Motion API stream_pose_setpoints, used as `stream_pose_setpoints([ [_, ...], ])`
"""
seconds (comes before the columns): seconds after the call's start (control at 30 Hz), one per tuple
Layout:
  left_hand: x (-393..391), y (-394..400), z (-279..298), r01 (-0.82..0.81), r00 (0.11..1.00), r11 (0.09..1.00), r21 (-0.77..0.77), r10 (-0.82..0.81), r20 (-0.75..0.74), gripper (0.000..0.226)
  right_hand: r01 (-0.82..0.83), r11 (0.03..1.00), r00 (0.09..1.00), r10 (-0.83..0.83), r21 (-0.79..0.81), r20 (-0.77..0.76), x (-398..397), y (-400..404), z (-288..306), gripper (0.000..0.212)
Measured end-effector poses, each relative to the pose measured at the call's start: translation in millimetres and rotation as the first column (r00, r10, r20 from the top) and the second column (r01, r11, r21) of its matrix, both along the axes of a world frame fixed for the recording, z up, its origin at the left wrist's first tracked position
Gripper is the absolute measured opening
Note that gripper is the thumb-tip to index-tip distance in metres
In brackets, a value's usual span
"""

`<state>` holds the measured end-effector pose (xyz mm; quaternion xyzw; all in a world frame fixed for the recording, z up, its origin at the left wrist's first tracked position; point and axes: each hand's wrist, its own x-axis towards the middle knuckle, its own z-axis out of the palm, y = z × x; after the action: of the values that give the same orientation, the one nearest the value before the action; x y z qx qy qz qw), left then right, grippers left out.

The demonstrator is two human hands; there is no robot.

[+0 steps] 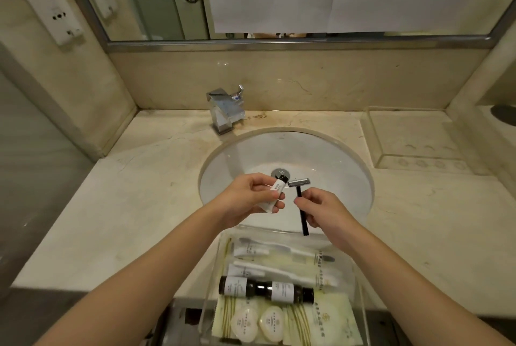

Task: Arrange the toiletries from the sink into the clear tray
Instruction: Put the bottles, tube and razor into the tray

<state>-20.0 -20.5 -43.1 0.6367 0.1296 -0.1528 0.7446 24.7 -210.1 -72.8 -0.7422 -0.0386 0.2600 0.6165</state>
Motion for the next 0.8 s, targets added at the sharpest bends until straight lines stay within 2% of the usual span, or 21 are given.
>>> stream_pose_setpoints([
  [0.17,-20,-7,6,-0.020,1.000,0.999,0.046,0.020,-0.001,0.026,0.013,1.000,1.000,-0.014,0.026,0.019,-23,-9,10,0.010],
  [0.53,-62,-15,6,0.057,0.996,0.992,0.112,-0.049,-0.077,0.024,0.074,0.996,0.991,-0.067,0.058,-0.114,-54,-21,11,0.018],
  [0.63,-73,-19,2,0.064,0.992,0.994,0.089,-0.054,-0.111,0.023,0.079,0.997,0.989,-0.077,0.010,-0.123,-61,-24,7,0.020],
  [0.8,-85,-26,-4,0.093,0.991,0.982,0.163,-0.075,-0.109,0.017,0.014,0.994,0.995,-0.024,-0.108,-0.099,-72,-31,7,0.023],
])
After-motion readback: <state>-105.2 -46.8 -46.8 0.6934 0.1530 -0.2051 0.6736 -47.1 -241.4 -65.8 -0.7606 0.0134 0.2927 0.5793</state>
